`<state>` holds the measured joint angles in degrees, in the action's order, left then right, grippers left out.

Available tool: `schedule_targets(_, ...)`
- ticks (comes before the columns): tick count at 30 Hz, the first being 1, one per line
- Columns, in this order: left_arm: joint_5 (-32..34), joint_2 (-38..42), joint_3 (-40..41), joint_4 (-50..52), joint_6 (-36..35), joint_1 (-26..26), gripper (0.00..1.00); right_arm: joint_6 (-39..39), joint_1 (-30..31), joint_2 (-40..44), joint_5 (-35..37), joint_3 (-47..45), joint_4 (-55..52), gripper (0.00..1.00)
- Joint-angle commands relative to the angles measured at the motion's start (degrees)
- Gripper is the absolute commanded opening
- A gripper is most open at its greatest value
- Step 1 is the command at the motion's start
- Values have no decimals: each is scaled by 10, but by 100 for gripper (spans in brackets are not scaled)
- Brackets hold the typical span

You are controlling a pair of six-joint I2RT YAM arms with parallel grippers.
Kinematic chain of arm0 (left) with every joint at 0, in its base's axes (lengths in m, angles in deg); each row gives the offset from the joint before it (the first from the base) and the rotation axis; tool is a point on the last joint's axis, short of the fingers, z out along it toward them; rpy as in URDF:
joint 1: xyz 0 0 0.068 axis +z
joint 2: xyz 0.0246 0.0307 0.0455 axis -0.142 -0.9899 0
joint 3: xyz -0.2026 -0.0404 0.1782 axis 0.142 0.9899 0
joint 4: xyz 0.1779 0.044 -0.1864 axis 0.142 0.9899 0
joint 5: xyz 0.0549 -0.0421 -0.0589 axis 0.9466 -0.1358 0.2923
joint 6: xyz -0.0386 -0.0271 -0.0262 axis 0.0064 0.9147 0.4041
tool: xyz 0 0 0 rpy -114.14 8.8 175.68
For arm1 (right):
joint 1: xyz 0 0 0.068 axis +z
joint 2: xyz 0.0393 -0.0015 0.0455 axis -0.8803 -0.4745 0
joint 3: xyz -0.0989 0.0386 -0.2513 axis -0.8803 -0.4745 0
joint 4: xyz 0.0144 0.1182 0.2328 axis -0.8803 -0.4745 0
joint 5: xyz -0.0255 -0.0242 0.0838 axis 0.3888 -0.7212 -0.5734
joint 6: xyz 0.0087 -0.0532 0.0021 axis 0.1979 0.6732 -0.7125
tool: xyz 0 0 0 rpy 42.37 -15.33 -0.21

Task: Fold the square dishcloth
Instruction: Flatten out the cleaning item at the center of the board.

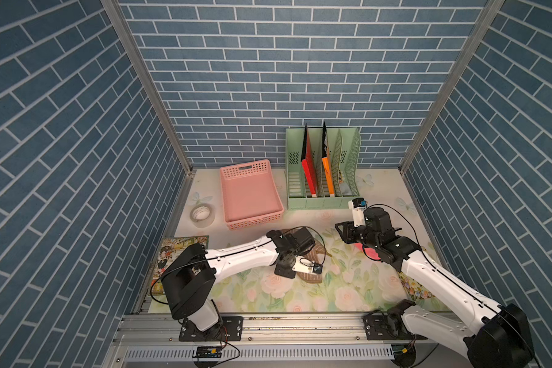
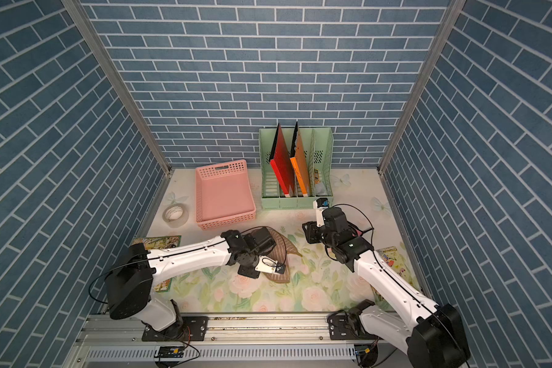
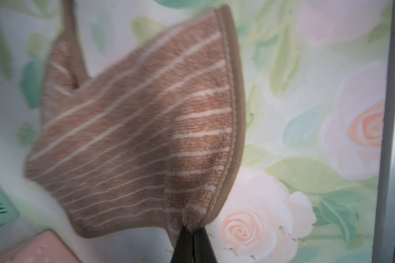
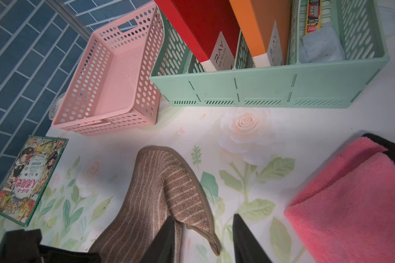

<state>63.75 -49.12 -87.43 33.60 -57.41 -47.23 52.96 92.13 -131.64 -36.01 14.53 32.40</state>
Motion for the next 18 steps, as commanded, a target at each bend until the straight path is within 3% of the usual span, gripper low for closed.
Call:
schedule_targets(1, -29, 26, -161, 114, 34, 39, 0, -18, -2, 37, -4, -13, 5, 44)
schedule_targets(7, -49, -11, -387, 198, 108, 72, 0, -36, 0, 105, -18, -48, 25, 52)
schedule_targets(11, -8, -12, -435, 167, 162, 76, 0, -61, 12, 163, -21, -74, 49, 63)
schedule_targets(18, 10, -27, -495, 206, 173, 76, 0, -45, 39, 236, -17, -115, 96, 88)
